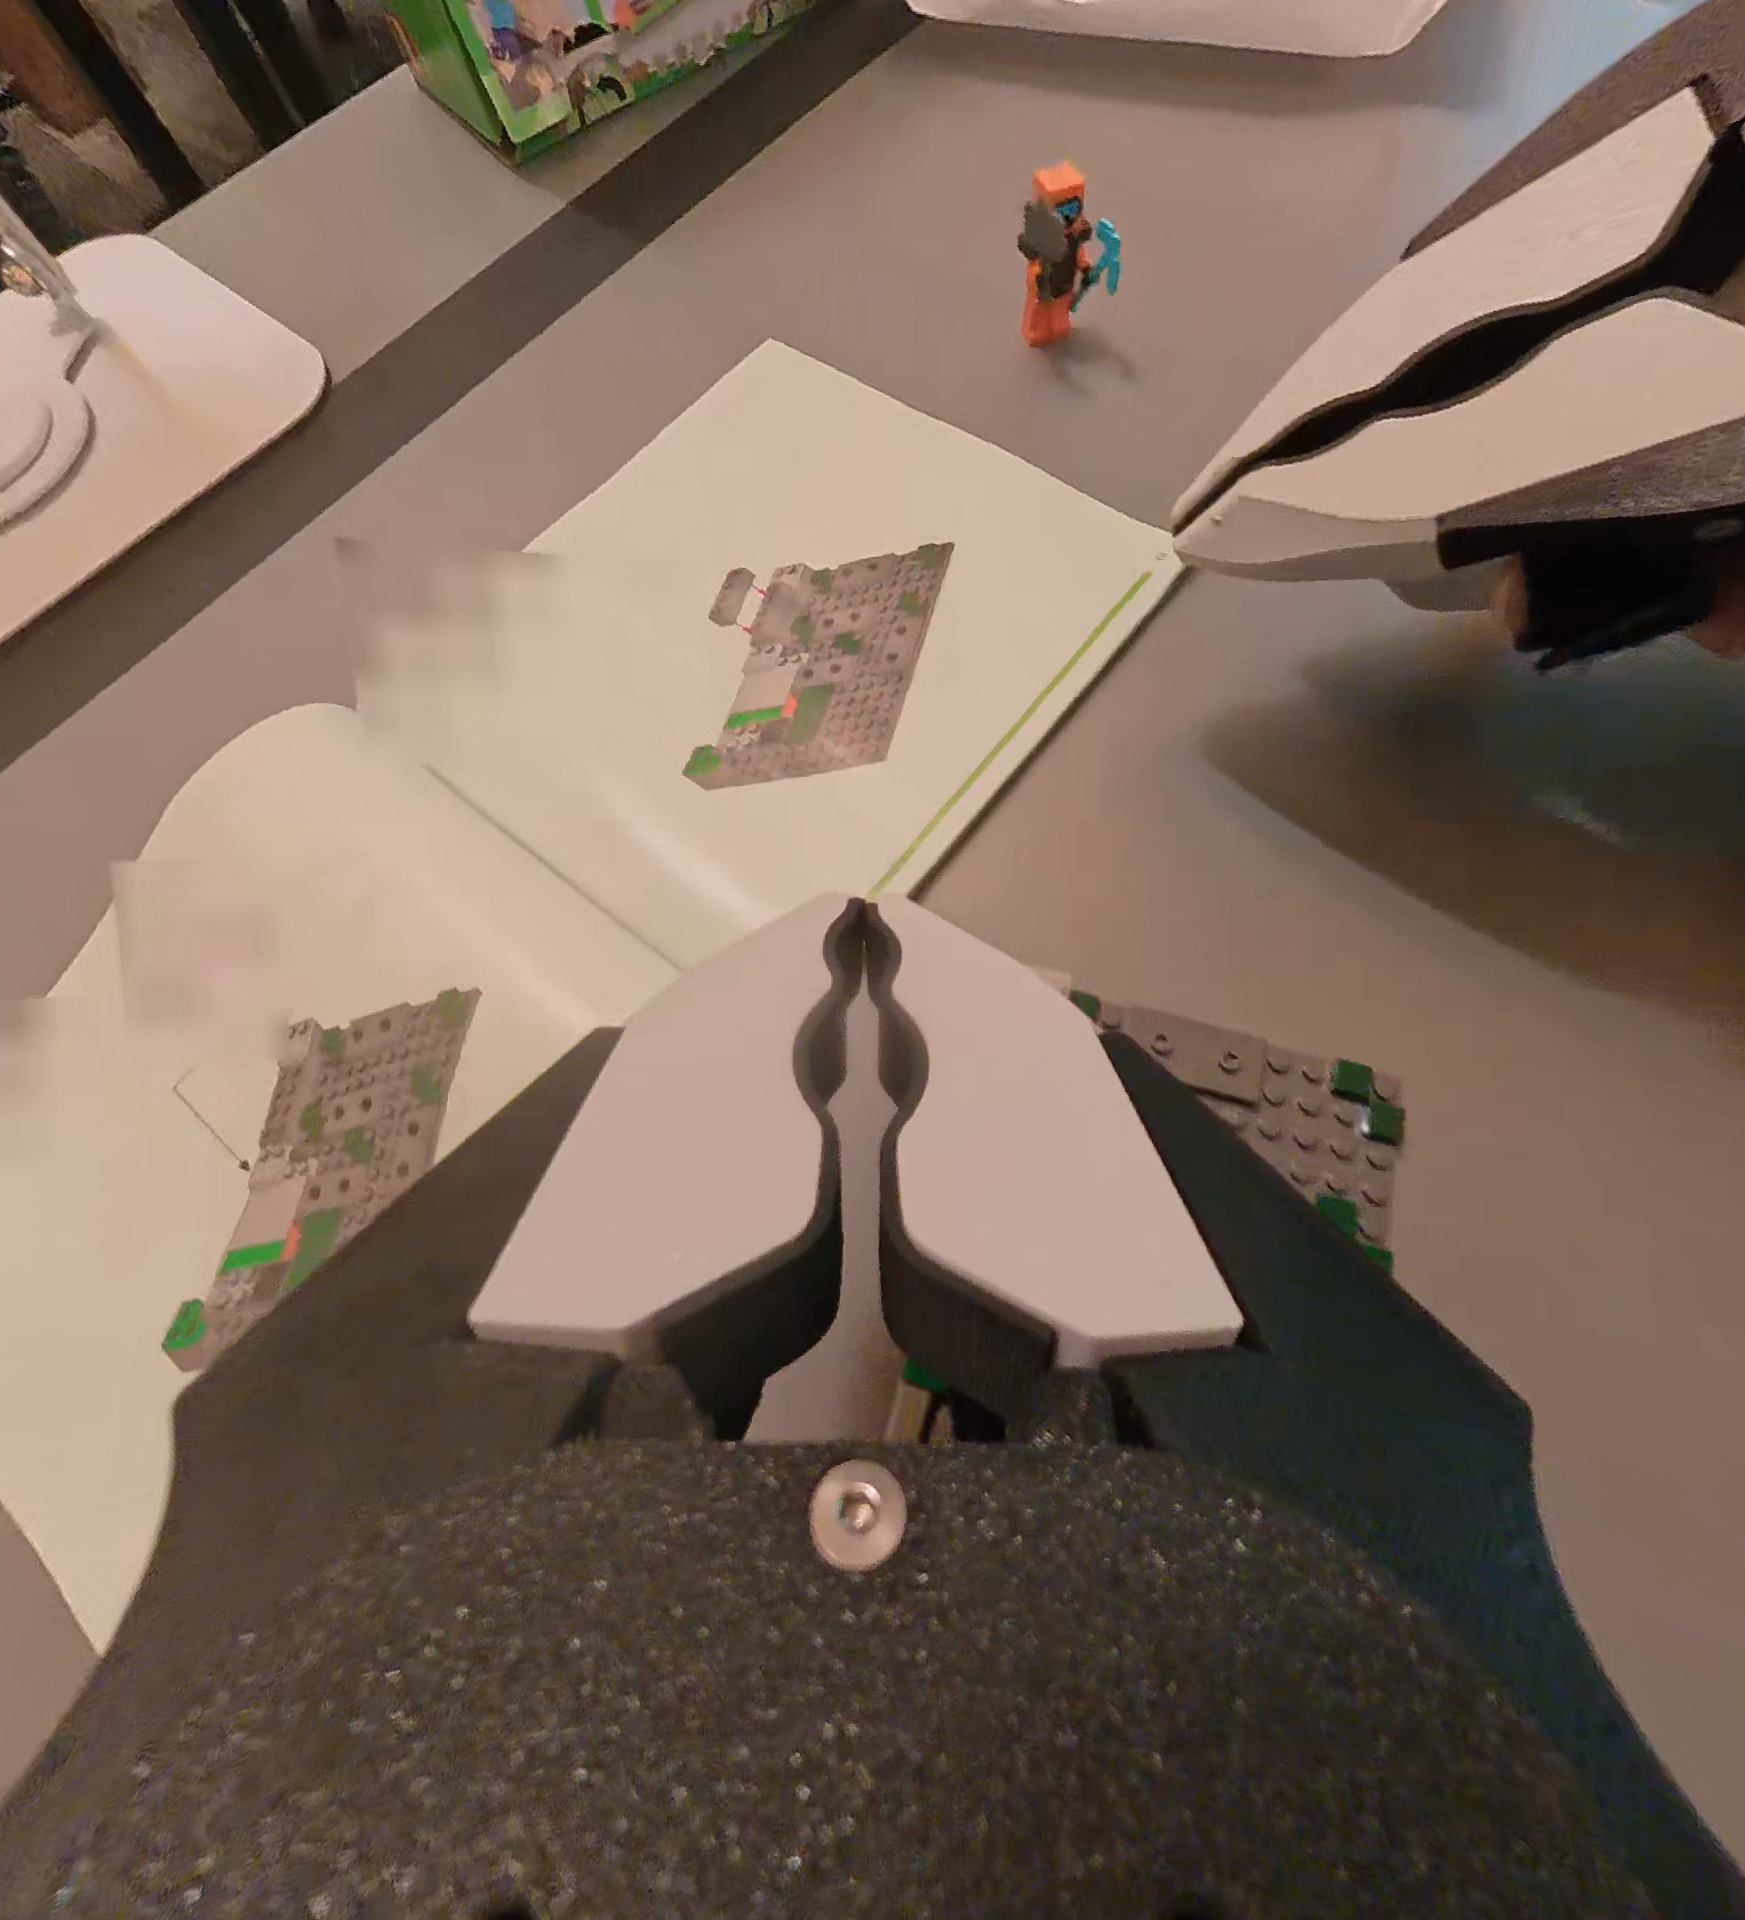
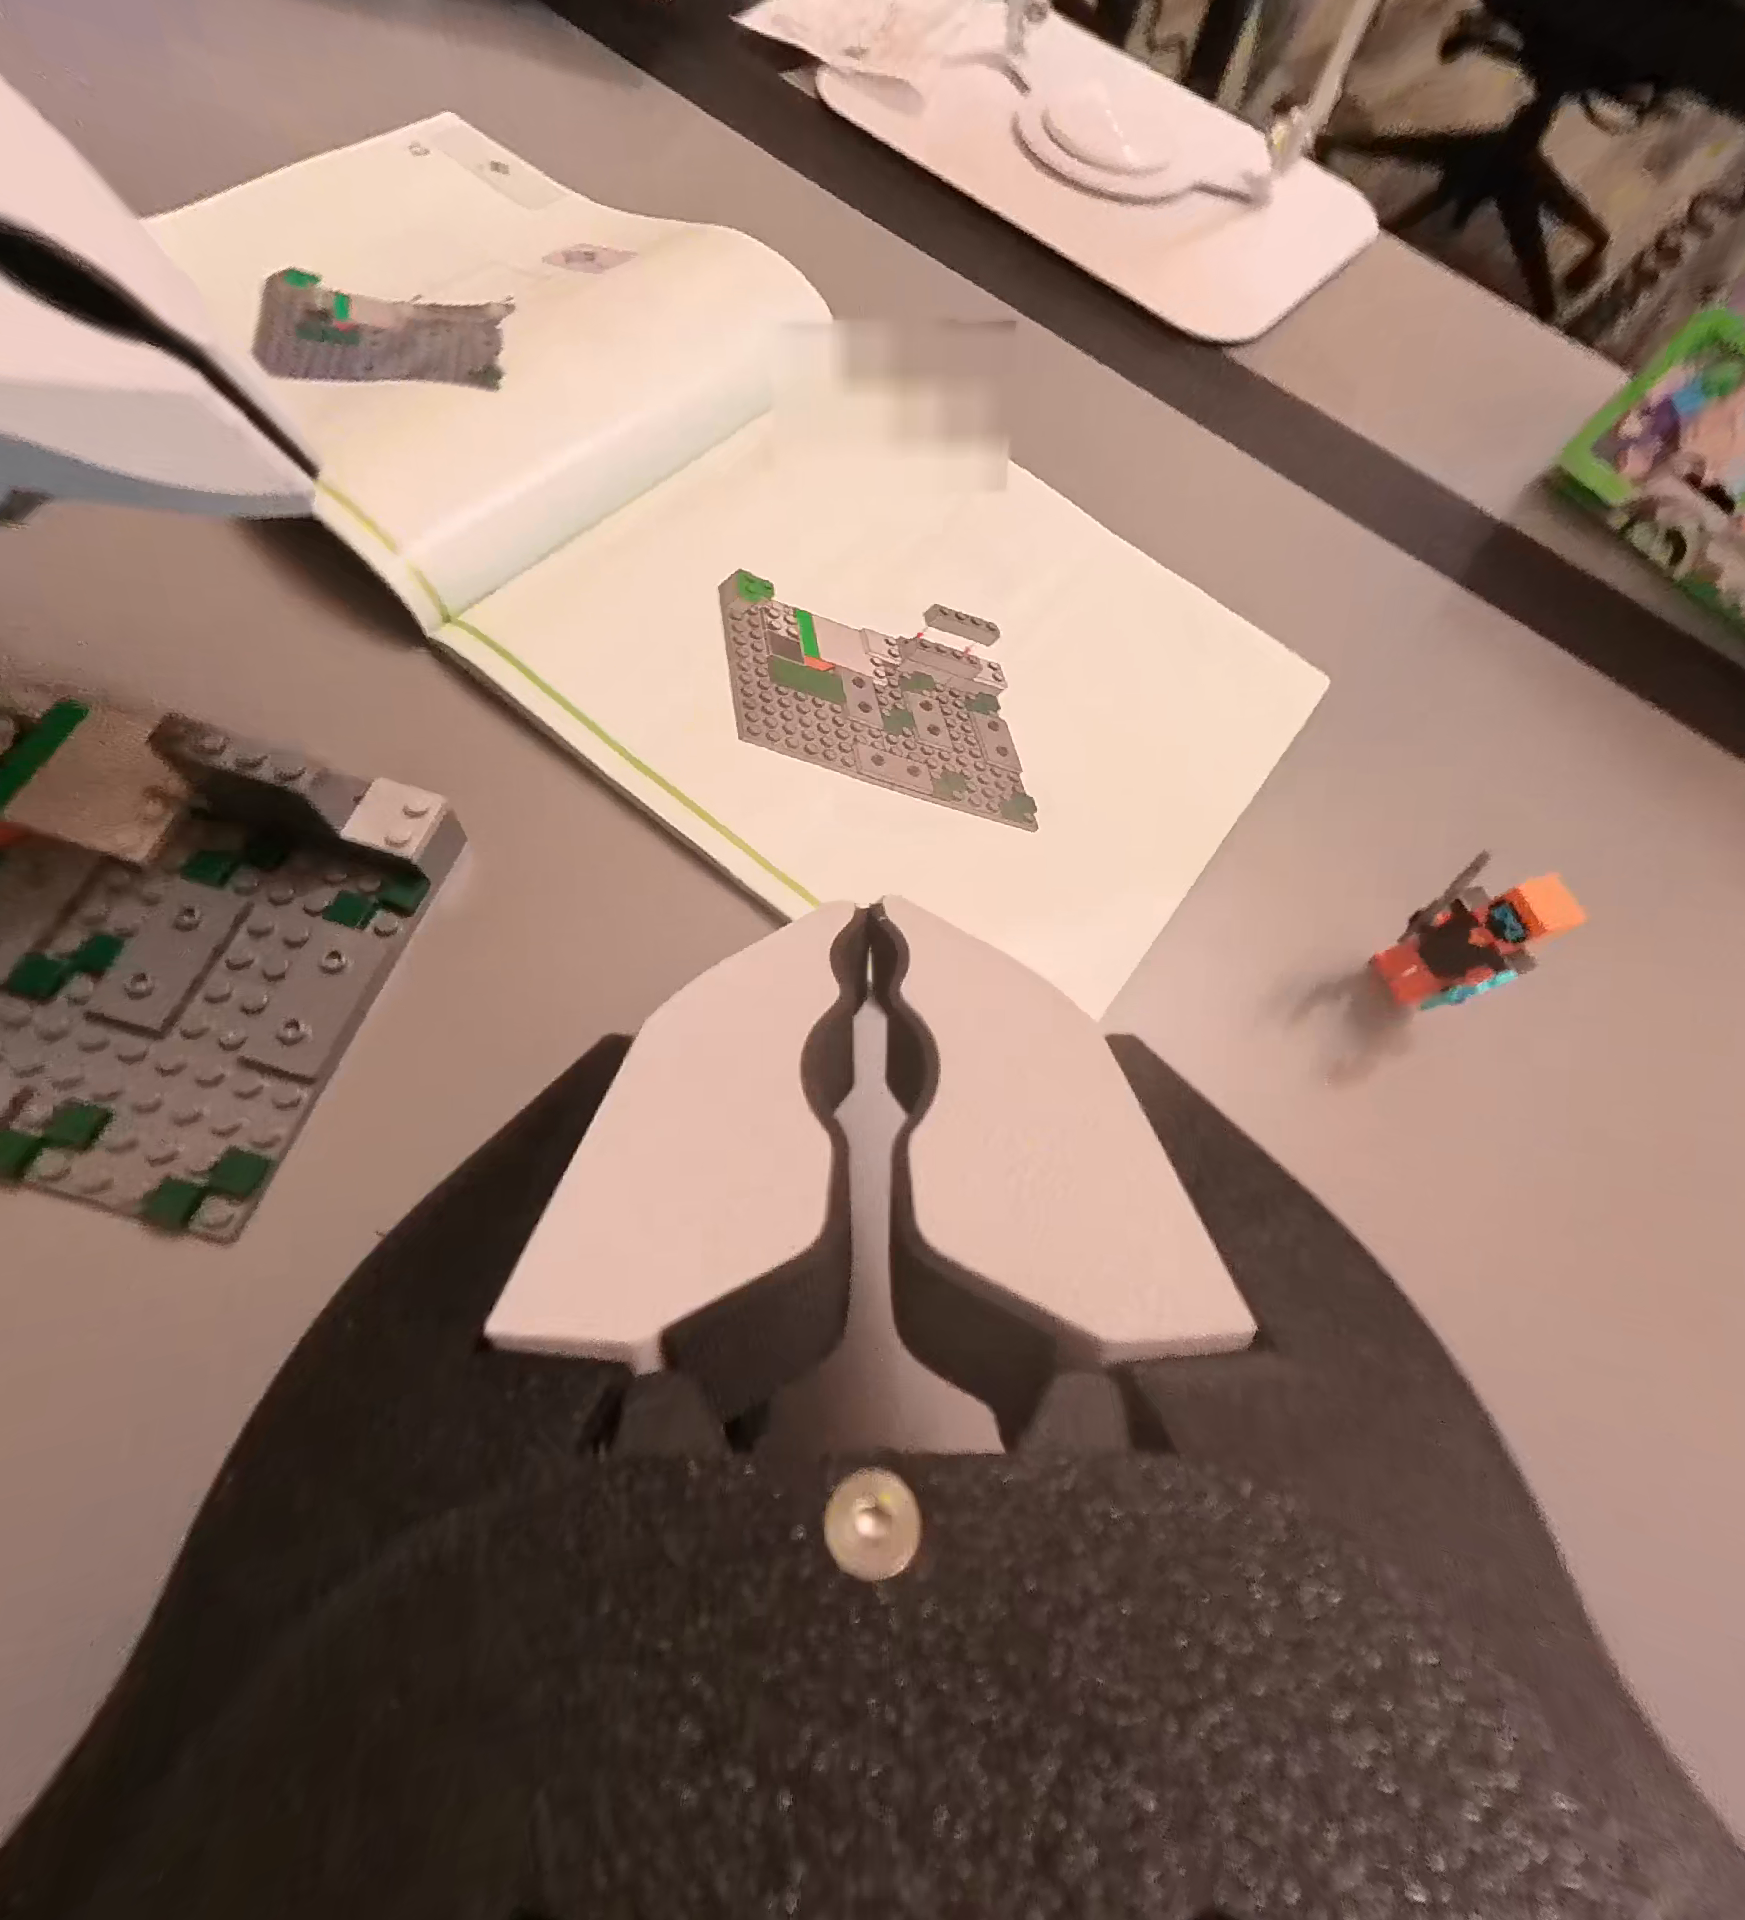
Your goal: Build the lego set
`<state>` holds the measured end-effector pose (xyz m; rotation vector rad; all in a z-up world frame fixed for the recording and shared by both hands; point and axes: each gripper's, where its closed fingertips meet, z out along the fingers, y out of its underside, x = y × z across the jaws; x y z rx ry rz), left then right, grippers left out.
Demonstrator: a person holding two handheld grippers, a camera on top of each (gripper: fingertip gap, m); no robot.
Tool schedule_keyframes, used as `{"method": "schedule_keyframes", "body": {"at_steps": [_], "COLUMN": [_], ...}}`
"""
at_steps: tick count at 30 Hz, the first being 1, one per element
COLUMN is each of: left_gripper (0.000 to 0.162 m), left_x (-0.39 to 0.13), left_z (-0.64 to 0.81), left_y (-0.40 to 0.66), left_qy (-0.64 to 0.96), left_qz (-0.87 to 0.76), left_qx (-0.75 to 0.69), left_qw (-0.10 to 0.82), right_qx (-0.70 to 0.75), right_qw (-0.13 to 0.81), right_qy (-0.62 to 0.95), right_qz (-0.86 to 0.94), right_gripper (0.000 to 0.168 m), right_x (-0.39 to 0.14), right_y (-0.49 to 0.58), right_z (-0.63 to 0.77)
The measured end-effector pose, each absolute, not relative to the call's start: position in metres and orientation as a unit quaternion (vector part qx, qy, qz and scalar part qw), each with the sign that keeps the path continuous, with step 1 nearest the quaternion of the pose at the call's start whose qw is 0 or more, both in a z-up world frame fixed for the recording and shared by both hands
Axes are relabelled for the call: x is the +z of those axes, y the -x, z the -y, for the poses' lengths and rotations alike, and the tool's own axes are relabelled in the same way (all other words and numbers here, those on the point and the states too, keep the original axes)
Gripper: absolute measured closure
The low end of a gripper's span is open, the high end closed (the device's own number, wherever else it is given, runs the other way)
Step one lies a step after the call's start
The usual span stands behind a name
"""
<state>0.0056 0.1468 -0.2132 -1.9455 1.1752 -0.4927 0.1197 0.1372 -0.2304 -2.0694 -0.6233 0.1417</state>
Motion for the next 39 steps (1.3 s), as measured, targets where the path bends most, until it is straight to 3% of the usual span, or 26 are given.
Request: {"method": "schedule_keyframes", "body": {"at_steps": [12,20,39], "left_gripper": [0.162,0.162,0.162], "left_x": [-0.217,-0.229,-0.229], "left_z": [-0.197,-0.207,-0.200], "left_y": [-0.020,-0.007,-0.013], "left_qy": [0.776,0.793,0.786], "left_qz": [-0.470,-0.448,-0.459], "left_qx": [-0.168,-0.175,-0.179], "left_qw": [0.385,0.373,0.374], "right_qx": [0.058,0.052,0.026], "right_qw": [0.427,0.400,0.412], "right_qy": [0.879,0.892,0.878], "right_qz": [0.204,0.205,0.241], "right_gripper": [0.168,0.168,0.168], "right_x": [-0.214,-0.241,-0.243], "right_y": [-0.100,-0.088,-0.100], "right_z": [-0.170,-0.189,-0.200]}}
